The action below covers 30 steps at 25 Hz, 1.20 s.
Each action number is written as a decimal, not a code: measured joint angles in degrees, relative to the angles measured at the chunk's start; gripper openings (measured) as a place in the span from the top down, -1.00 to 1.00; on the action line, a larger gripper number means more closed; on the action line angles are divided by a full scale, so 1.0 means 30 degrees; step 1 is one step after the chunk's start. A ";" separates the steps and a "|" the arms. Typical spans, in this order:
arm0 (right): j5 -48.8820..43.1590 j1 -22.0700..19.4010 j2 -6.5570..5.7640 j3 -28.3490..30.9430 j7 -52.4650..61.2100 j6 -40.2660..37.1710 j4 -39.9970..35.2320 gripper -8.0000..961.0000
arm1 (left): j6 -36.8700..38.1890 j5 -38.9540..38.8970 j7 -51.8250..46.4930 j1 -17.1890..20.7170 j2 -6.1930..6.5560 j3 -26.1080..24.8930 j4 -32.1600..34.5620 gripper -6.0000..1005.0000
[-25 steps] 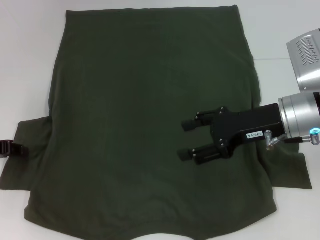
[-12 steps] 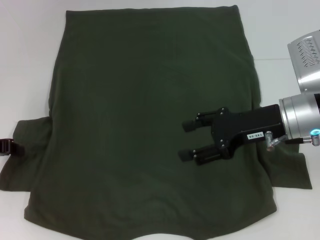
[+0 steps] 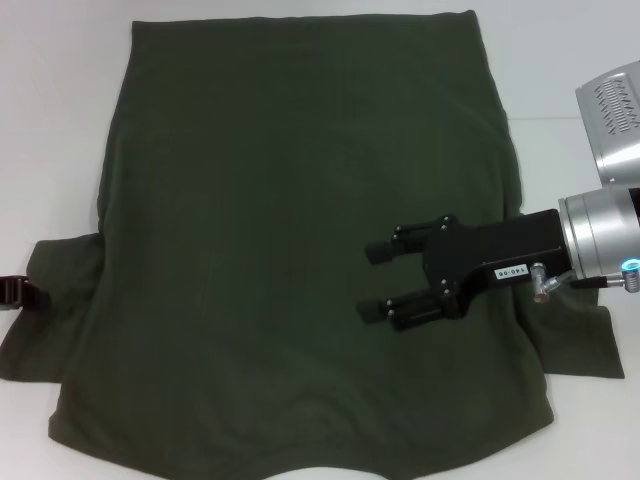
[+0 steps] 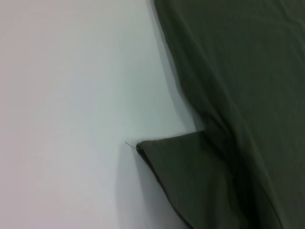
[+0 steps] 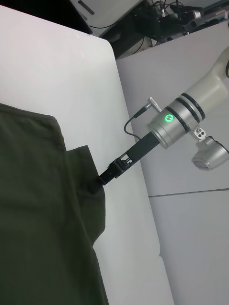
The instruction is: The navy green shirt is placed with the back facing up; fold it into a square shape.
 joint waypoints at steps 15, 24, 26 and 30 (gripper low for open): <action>0.0001 0.0007 0.0000 -0.0007 0.0000 0.0000 0.0000 -0.77 | 0.0165 -0.0001 -0.0015 -0.0019 -0.0061 0.0220 0.0001 0.91; -0.0001 0.0071 -0.0001 -0.0082 0.0000 0.0031 0.0000 -0.77 | 0.0334 0.0019 -0.0126 -0.0051 -0.0006 0.0222 0.0001 0.82; 0.0000 0.0086 0.0000 -0.0096 0.0000 0.0031 -0.0001 -0.77 | 0.0333 0.0024 -0.0151 -0.0062 -0.0006 0.0222 0.0001 0.76; 0.0000 0.0088 -0.0001 -0.0098 0.0023 0.0031 0.0000 -0.77 | 0.0333 0.0029 -0.0158 -0.0062 -0.0006 0.0222 0.0000 0.62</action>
